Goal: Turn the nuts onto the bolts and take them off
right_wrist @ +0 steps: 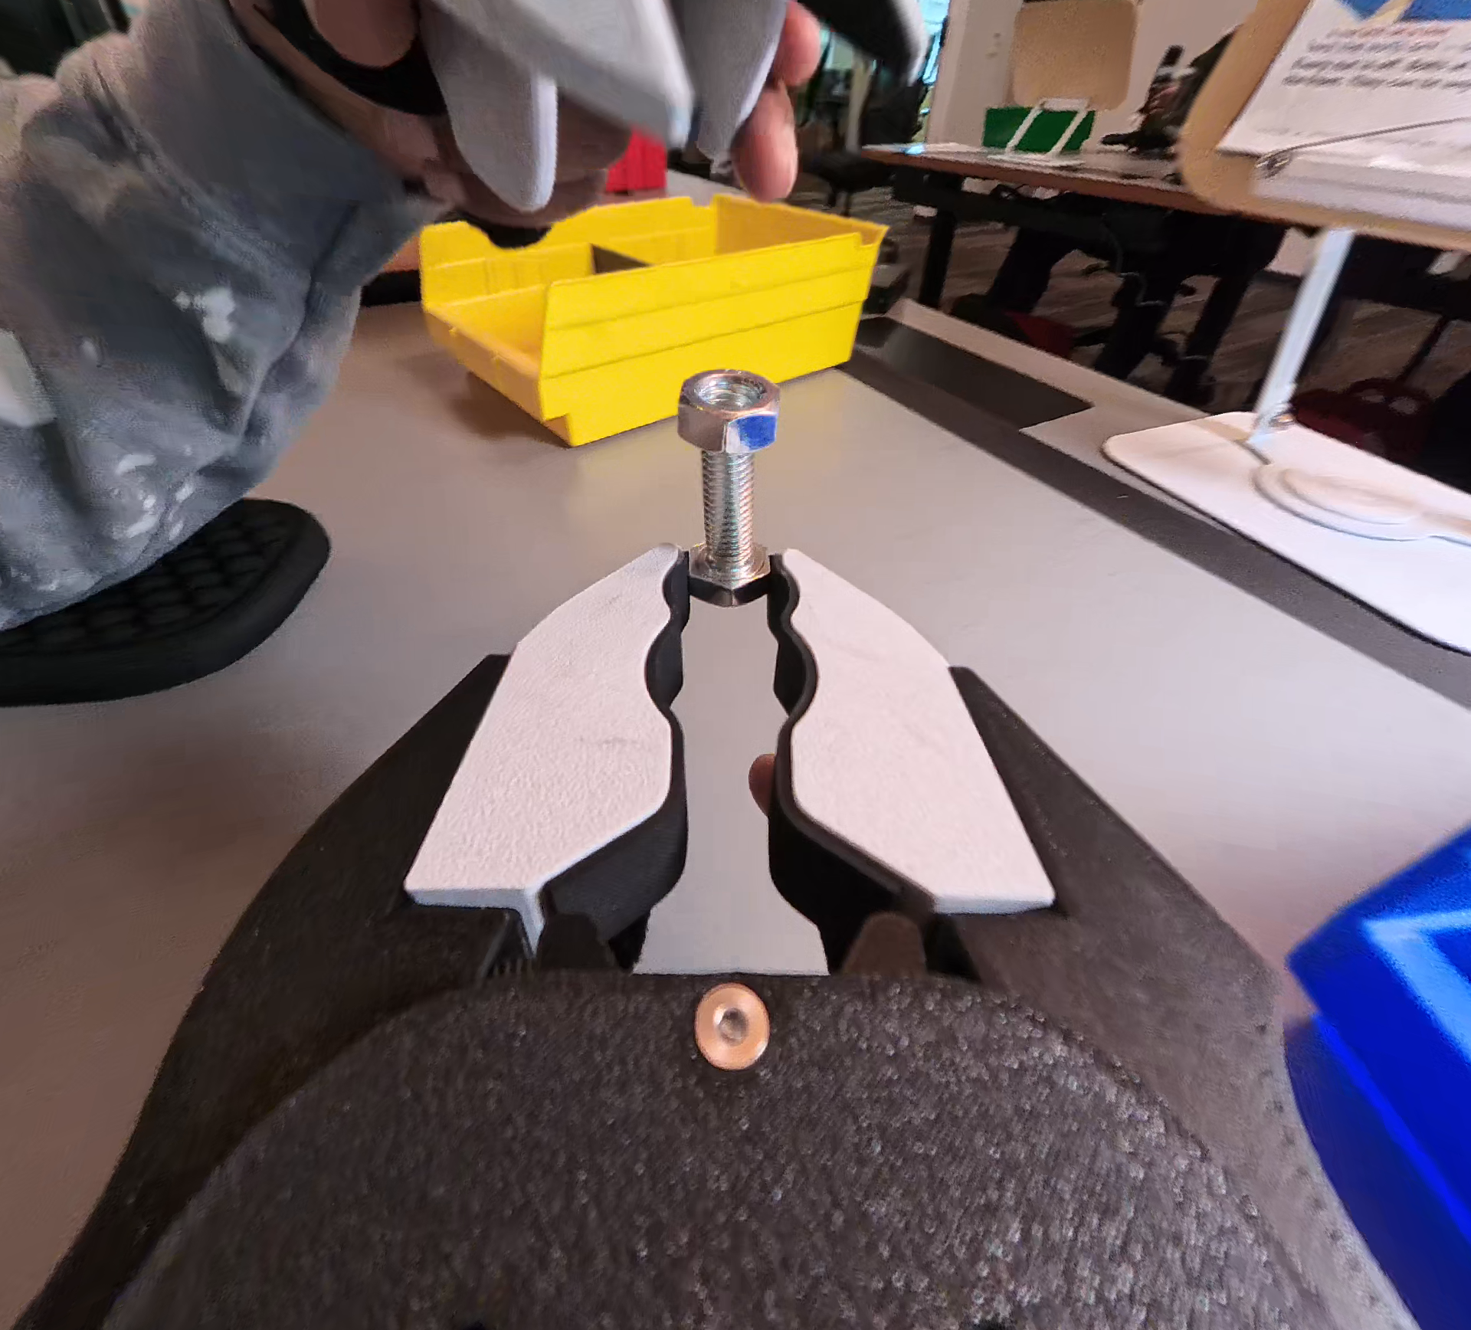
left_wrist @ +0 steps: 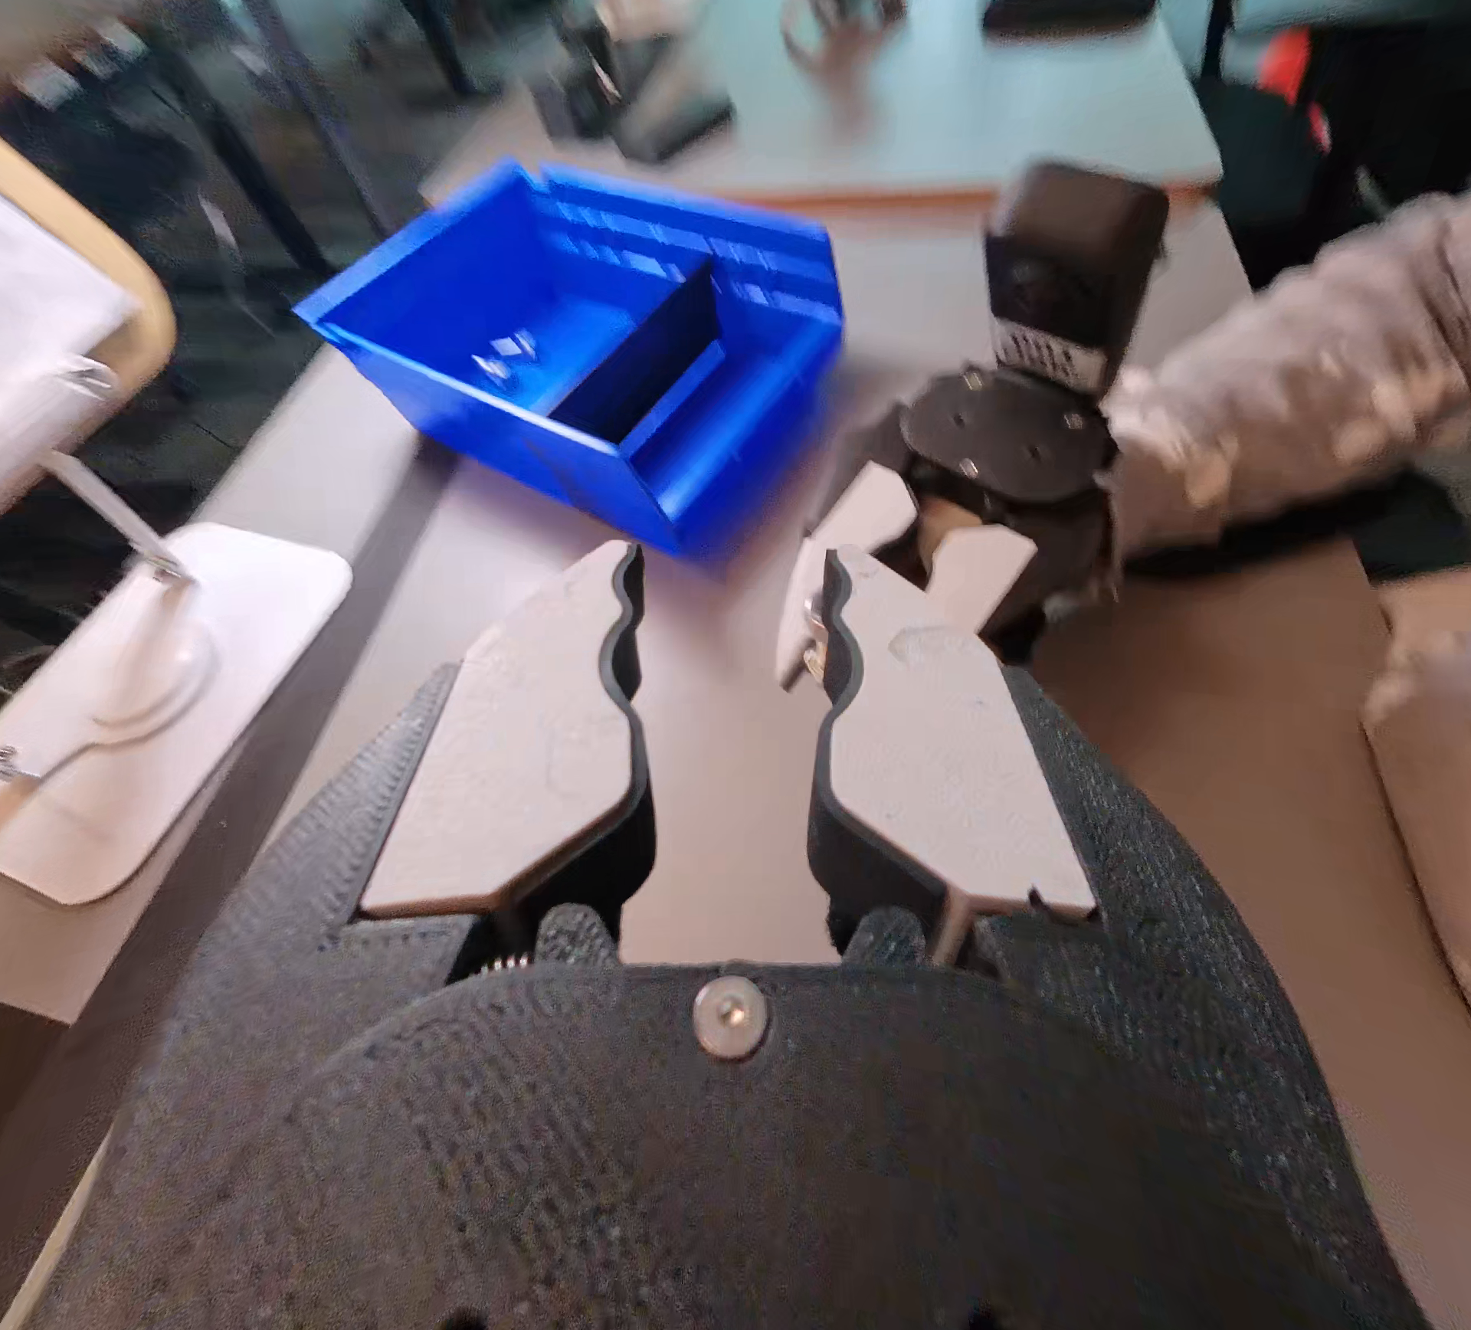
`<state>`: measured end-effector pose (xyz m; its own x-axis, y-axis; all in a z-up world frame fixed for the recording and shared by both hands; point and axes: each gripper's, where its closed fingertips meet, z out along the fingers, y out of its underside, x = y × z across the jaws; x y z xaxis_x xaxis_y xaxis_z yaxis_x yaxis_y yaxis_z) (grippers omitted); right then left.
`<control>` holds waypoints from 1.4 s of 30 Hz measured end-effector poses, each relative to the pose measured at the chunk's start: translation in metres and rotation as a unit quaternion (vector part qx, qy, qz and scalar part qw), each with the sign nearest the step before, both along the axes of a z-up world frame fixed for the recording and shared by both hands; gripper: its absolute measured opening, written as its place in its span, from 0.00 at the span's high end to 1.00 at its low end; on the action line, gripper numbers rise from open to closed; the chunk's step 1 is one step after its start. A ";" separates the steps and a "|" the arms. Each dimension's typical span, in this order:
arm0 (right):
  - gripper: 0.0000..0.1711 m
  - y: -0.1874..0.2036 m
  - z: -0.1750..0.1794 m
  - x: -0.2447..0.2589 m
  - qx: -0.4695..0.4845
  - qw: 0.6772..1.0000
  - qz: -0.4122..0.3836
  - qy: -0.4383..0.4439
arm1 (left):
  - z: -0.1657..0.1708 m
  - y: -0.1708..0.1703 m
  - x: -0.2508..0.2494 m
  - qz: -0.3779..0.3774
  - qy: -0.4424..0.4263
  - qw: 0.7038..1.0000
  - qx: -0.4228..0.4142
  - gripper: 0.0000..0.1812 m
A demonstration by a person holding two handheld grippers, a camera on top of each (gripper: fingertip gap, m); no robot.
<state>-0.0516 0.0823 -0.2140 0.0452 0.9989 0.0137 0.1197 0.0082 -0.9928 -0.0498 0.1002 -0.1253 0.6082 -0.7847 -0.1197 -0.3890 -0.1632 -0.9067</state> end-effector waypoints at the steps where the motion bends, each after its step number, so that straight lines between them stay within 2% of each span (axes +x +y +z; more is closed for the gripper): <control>1: 0.89 0.006 0.004 0.003 0.003 1.000 -0.010 0.004 | 0.010 0.007 -0.003 0.016 -0.034 0.999 0.020 0.75; 4: 0.89 0.024 0.014 0.011 0.012 0.999 -0.039 0.011 | 0.035 0.018 -0.010 0.047 -0.141 0.987 0.057 0.73; 7: 0.89 0.039 0.023 0.019 0.015 0.997 -0.070 0.014 | 0.038 0.025 -0.009 0.070 -0.181 0.977 0.089 0.76; 15: 0.89 0.064 0.036 0.038 0.011 0.992 -0.126 0.014 | -0.001 0.032 0.038 0.061 -0.168 0.980 0.087 0.82; 25: 0.89 0.064 0.020 0.033 0.014 0.991 -0.136 -0.013 | -0.025 0.042 0.050 0.099 -0.143 0.982 0.076 0.83; 29: 0.89 0.062 0.018 0.031 0.017 0.991 -0.134 -0.017 | -0.028 0.043 0.050 0.101 -0.141 0.982 0.076 0.90; 38: 0.89 0.056 0.026 0.032 0.010 0.994 -0.111 0.015 | -0.020 0.037 0.054 0.067 -0.192 0.977 0.063 0.90; 42: 0.89 0.055 0.027 0.032 0.011 0.994 -0.106 0.013 | -0.020 0.035 0.055 0.059 -0.176 0.980 0.075 0.90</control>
